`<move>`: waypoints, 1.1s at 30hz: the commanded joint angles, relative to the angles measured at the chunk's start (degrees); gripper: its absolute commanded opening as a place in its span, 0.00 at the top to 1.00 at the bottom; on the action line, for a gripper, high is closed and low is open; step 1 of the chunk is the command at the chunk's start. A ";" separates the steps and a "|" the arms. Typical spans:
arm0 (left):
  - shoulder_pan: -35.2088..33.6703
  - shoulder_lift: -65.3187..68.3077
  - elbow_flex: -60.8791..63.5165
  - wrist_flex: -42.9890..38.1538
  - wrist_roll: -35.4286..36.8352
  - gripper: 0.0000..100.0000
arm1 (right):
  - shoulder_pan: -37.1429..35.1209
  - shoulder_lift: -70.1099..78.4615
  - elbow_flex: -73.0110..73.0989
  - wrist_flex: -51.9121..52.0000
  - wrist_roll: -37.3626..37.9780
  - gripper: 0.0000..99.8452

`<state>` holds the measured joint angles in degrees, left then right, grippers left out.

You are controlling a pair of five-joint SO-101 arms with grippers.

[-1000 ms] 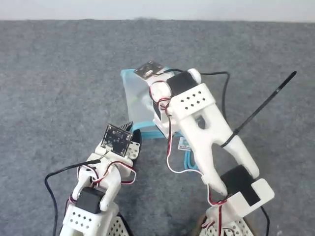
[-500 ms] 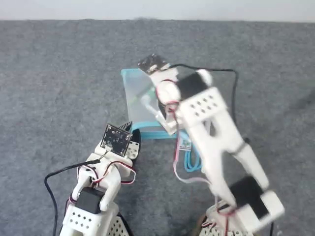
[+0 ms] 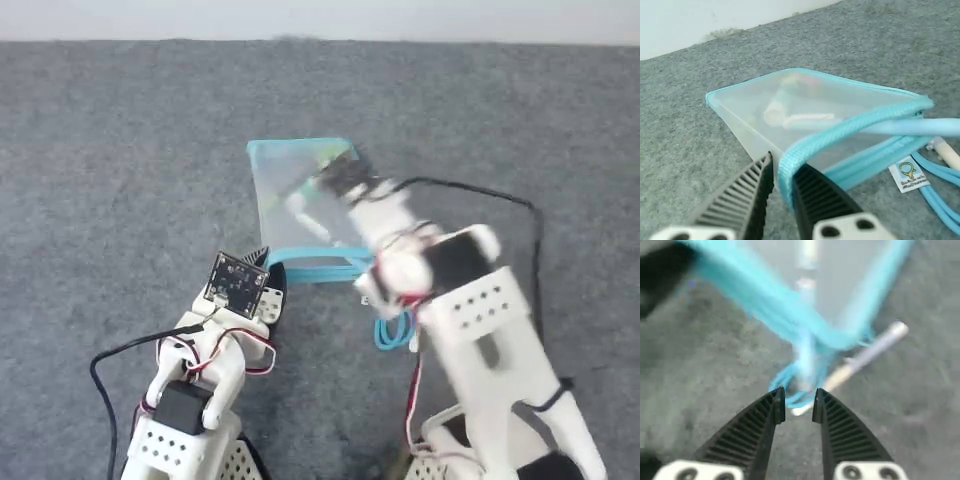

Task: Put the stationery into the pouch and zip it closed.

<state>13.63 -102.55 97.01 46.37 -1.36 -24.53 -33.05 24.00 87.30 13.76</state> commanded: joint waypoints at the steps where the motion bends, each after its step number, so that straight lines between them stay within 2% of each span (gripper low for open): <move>1: 0.44 0.18 -0.31 -0.35 -0.09 0.99 | 8.13 2.15 -0.18 -4.26 -4.92 1.00; 3: 0.44 0.18 -0.31 -0.35 -0.09 0.99 | 8.40 4.26 0.00 -4.88 -5.10 0.97; 11: 0.44 0.18 -0.31 -0.35 -0.09 0.99 | 3.12 12.44 0.18 -6.20 -5.63 0.99; 24: 0.44 0.18 -0.31 -0.35 -0.09 0.99 | -13.67 13.49 -0.70 -11.47 -5.27 0.99; 29: 0.44 0.18 -0.31 -0.35 -0.09 0.99 | -15.08 13.49 -6.07 -10.33 -5.45 0.99; 33: 0.44 0.18 -0.31 -0.35 -0.09 0.99 | -12.53 14.29 -10.46 -3.30 -5.19 0.99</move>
<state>13.63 -102.55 97.01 46.37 -1.36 -38.77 -18.64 18.46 79.74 8.84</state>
